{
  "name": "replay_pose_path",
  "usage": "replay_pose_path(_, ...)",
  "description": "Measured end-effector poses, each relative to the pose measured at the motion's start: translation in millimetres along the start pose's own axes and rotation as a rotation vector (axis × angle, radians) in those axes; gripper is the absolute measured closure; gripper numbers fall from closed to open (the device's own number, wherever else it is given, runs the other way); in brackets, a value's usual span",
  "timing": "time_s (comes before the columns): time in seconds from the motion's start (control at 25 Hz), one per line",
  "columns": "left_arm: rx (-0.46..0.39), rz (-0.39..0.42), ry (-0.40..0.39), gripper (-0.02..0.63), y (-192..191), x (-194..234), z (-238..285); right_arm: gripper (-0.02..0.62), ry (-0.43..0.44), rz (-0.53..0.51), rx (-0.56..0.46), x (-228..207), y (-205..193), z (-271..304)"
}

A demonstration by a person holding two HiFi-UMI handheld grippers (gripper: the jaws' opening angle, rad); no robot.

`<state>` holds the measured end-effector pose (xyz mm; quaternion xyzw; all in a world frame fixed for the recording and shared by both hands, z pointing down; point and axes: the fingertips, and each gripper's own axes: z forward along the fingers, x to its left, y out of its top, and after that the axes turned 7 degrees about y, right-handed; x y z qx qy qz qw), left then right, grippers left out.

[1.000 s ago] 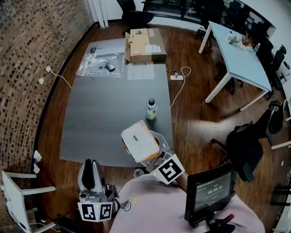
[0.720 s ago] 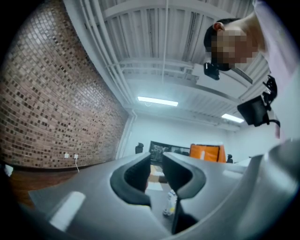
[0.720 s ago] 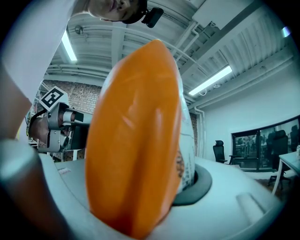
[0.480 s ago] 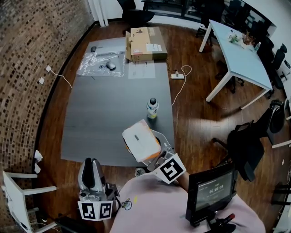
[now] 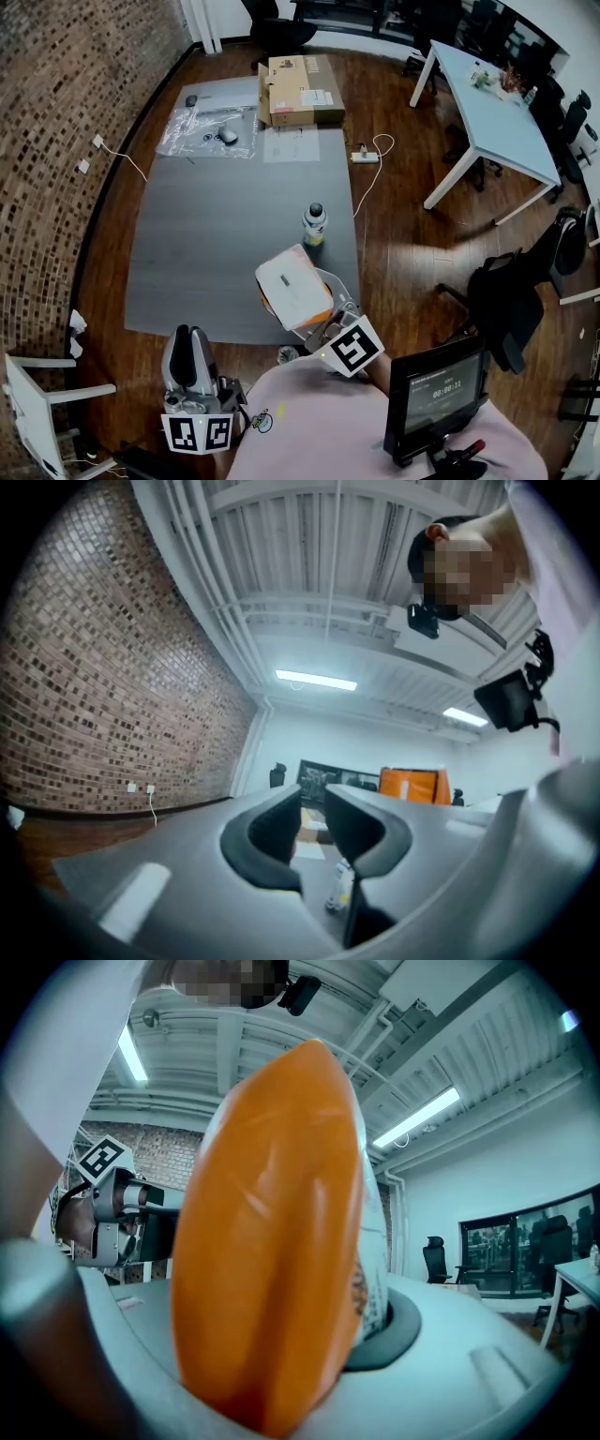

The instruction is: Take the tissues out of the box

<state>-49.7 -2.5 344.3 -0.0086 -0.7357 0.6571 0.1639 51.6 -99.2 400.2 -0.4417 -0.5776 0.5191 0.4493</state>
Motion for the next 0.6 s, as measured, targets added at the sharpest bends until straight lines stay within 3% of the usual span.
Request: replay_pose_path(0.6,-0.005,-0.004,0.007,0.522,-1.9,3.3,0.3,0.327,0.011,-0.009,0.011,0.8,-3.5,2.3)
